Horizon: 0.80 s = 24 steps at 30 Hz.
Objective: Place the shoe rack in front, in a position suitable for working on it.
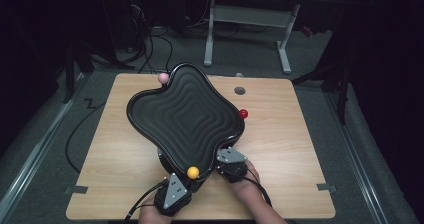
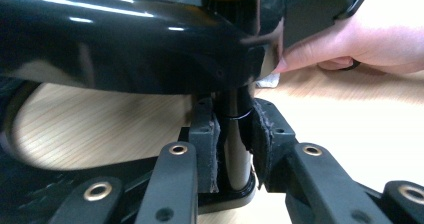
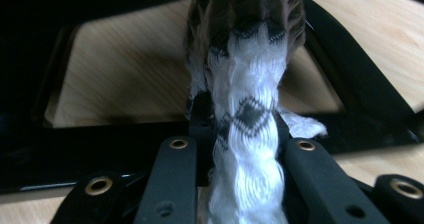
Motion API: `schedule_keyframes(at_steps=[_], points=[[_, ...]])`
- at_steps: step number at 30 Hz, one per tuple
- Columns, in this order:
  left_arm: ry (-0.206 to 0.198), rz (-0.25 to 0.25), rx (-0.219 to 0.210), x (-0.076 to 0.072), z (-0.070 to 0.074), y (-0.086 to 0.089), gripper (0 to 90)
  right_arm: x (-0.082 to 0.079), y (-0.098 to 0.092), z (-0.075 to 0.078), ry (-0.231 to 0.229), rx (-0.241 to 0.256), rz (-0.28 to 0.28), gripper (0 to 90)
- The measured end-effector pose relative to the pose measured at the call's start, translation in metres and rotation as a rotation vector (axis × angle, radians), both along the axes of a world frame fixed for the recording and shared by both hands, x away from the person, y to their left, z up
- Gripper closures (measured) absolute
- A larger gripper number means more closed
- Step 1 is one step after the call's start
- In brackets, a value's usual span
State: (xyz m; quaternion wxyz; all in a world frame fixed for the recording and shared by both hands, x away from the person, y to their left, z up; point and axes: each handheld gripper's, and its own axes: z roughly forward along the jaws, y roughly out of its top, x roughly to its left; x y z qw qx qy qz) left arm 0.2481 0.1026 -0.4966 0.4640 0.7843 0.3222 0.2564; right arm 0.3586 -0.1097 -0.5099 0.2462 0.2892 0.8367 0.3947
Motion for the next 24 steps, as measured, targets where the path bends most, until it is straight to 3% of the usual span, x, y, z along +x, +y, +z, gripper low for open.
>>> schedule_keyframes(at_steps=[3,9,14,21,24], points=[[-0.003,0.031,0.01,0.002,0.0,0.009,73.0,0.004,0.003,0.002,0.037,0.008,0.012,77.4],[-0.011,0.133,0.011,0.013,-0.001,0.025,72.7,-0.002,0.004,0.002,0.041,0.0,0.017,78.3],[-0.013,0.133,0.021,0.017,0.0,0.026,72.5,-0.007,0.002,0.002,0.037,0.002,0.007,78.1],[-0.003,0.087,0.016,0.023,0.001,0.019,71.9,-0.017,-0.009,0.005,0.05,0.03,-0.037,74.3],[0.006,0.086,-0.024,0.024,0.004,0.022,66.6,-0.023,-0.014,0.008,0.057,0.048,-0.031,73.7]])
